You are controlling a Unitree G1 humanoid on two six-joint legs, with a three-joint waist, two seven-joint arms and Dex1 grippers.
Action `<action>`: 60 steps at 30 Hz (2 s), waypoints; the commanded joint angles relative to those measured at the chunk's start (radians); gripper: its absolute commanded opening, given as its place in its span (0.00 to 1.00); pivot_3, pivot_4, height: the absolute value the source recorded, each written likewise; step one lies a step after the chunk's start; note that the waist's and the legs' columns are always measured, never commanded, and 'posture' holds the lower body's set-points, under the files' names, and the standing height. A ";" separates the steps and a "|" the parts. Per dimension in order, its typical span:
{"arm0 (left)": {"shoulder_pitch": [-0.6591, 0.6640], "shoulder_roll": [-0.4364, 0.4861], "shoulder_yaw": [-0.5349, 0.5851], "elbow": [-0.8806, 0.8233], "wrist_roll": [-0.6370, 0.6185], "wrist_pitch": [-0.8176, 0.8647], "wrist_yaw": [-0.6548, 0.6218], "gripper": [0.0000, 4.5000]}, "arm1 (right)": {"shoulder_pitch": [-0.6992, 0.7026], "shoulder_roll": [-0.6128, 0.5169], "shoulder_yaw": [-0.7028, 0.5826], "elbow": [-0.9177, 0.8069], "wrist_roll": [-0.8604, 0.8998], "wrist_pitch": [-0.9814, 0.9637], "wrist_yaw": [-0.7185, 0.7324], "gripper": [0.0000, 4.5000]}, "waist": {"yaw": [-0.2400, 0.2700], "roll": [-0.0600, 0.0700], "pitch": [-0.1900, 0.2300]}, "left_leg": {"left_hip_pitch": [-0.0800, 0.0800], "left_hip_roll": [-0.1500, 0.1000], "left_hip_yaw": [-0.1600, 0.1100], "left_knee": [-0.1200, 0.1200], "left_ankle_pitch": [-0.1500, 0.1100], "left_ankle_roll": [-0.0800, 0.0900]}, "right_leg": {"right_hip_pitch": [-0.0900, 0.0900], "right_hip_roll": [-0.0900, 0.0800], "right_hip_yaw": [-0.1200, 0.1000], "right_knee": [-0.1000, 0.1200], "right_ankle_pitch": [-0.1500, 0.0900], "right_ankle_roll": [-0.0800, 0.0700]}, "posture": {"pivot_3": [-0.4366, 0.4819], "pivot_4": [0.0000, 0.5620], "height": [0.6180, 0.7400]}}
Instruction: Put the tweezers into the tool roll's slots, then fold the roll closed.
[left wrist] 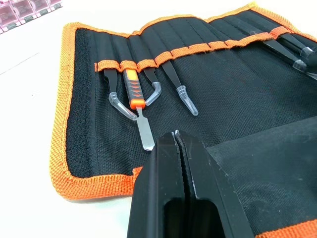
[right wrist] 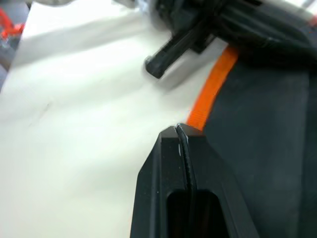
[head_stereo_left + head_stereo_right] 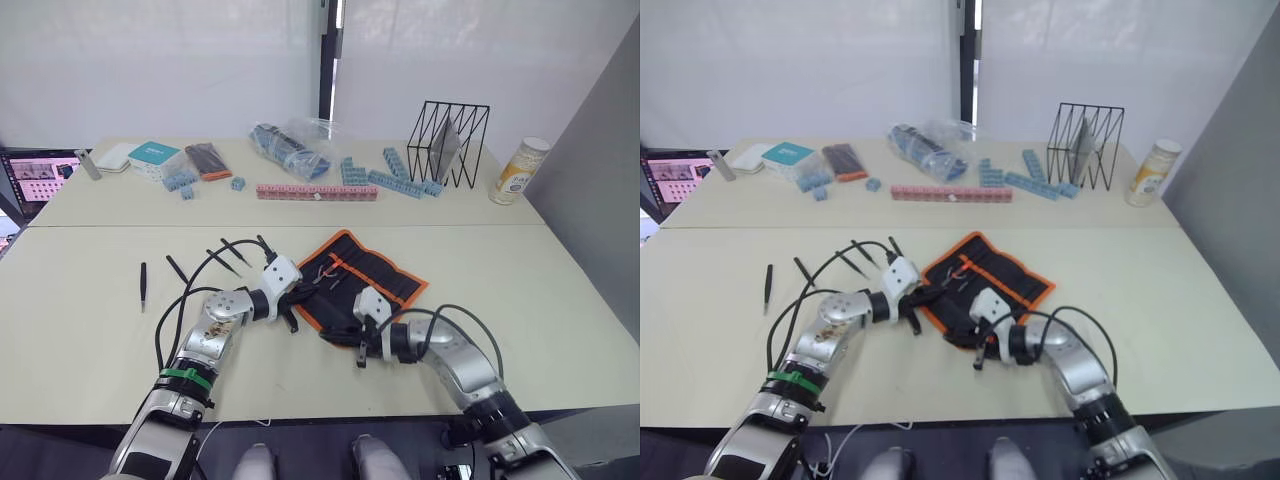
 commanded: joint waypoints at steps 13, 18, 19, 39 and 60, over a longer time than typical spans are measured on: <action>0.021 0.048 0.009 0.043 0.016 -0.010 -0.021 0.01 | 0.072 -0.154 0.033 -0.133 -0.051 0.062 -0.002 0.00 | 0.000 0.000 -0.001 | 0.010 0.001 0.001 -0.003 -0.001 -0.001 | 0.014 -0.001 0.000 -0.012 -0.011 -0.007 | 0.48 0.27 0.97; 0.036 0.060 0.074 -0.007 -0.070 -0.065 -0.082 0.01 | 0.096 -0.186 -0.074 -0.310 0.079 0.115 0.014 0.00 | 0.002 0.000 0.000 | 0.005 0.001 0.001 -0.003 -0.001 -0.001 | 0.010 -0.001 0.000 -0.012 -0.010 -0.006 | 0.48 0.27 0.97; 0.037 0.064 0.083 -0.017 -0.076 -0.079 -0.084 0.01 | 0.098 -0.190 -0.100 -0.331 0.105 0.129 0.011 0.00 | 0.000 0.000 0.001 | 0.004 0.001 0.001 -0.003 -0.001 -0.001 | 0.009 -0.001 0.000 -0.012 -0.010 -0.006 | 0.48 0.27 0.97; 0.341 0.307 0.471 -0.259 -0.328 -0.007 -0.113 0.86 | 0.145 -0.282 -0.464 -0.173 0.311 0.214 -0.005 0.40 | 0.000 0.002 0.005 | -0.012 0.001 0.001 -0.003 -0.002 0.000 | -0.007 -0.001 0.000 -0.011 0.000 0.001 | 0.48 0.27 0.97; 0.992 0.093 0.921 -0.683 -0.462 0.044 0.208 1.00 | -0.405 -0.255 -0.236 0.054 0.345 0.331 0.360 0.99 | 0.000 0.001 0.009 | -0.011 0.004 0.006 -0.002 -0.002 -0.001 | -0.009 -0.002 0.000 -0.012 -0.005 -0.007 | 0.48 0.27 0.97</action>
